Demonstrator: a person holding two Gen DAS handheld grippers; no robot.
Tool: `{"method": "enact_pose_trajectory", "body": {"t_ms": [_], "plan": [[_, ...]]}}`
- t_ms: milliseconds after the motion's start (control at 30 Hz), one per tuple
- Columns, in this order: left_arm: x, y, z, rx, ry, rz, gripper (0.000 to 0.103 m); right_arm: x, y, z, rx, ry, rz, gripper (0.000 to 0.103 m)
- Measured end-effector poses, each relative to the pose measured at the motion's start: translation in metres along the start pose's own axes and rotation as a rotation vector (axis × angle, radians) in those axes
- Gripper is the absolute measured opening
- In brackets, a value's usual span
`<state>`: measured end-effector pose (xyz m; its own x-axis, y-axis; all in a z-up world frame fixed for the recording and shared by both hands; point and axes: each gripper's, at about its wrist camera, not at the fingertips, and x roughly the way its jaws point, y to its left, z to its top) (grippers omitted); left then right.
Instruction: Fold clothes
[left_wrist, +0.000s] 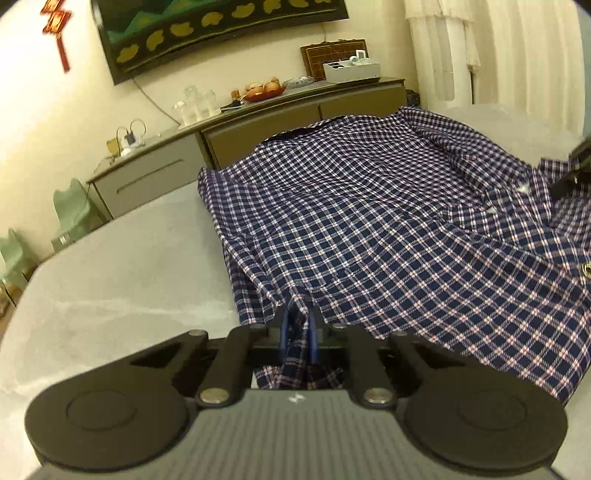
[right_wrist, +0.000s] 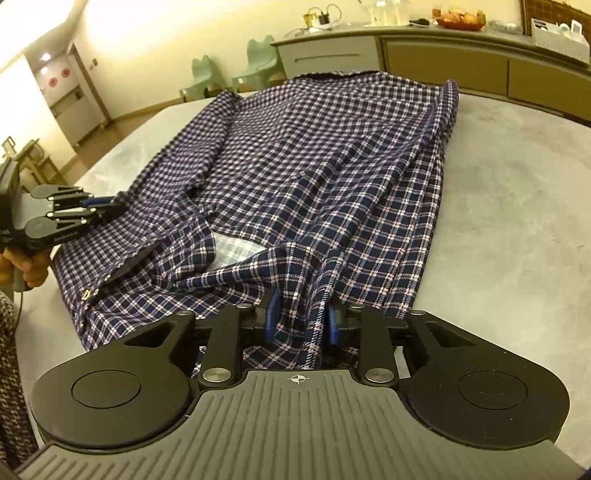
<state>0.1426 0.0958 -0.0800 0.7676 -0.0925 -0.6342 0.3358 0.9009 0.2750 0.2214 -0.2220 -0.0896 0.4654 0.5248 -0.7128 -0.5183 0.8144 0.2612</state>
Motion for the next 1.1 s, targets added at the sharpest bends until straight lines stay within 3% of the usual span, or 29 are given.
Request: {"method": "enact_pose_trajectory", "body": {"t_ms": [33, 133, 200, 400, 567, 700, 800, 900, 1033, 1100], "plan": [[-0.001, -0.003, 0.000, 0.018, -0.007, 0.013, 0.019, -0.002, 0.000, 0.000, -0.002, -0.005, -0.002, 0.024], [-0.005, -0.011, -0.001, 0.074, -0.030, 0.052, 0.019, -0.005, 0.000, 0.000, -0.010, -0.007, -0.008, 0.024], [-0.007, -0.017, -0.001, 0.107, -0.045, 0.062, 0.006, -0.004, -0.001, -0.002, -0.008, -0.001, -0.010, 0.024], [-0.011, -0.027, 0.000, 0.170, -0.077, 0.063, 0.003, -0.002, -0.002, 0.000, -0.010, 0.004, -0.012, 0.024], [-0.025, 0.000, 0.011, 0.033, -0.154, 0.069, 0.003, -0.006, 0.003, 0.005, -0.027, -0.016, -0.032, 0.004], [-0.034, 0.039, 0.031, -0.131, -0.227, 0.067, 0.003, -0.035, 0.003, 0.028, -0.021, -0.147, -0.051, 0.001], [-0.017, 0.052, 0.042, -0.194, -0.205, 0.042, 0.003, -0.022, -0.004, 0.040, 0.007, -0.147, -0.093, 0.001], [0.019, 0.044, 0.040, -0.144, -0.116, 0.064, 0.003, -0.007, -0.011, 0.051, 0.035, -0.144, -0.135, 0.001], [0.035, 0.039, 0.034, -0.106, -0.057, 0.083, 0.004, 0.037, -0.004, 0.048, -0.034, -0.049, -0.244, 0.001], [0.037, 0.038, 0.031, -0.096, -0.040, 0.090, 0.005, 0.044, 0.004, 0.045, -0.102, -0.046, -0.277, 0.002]]}}
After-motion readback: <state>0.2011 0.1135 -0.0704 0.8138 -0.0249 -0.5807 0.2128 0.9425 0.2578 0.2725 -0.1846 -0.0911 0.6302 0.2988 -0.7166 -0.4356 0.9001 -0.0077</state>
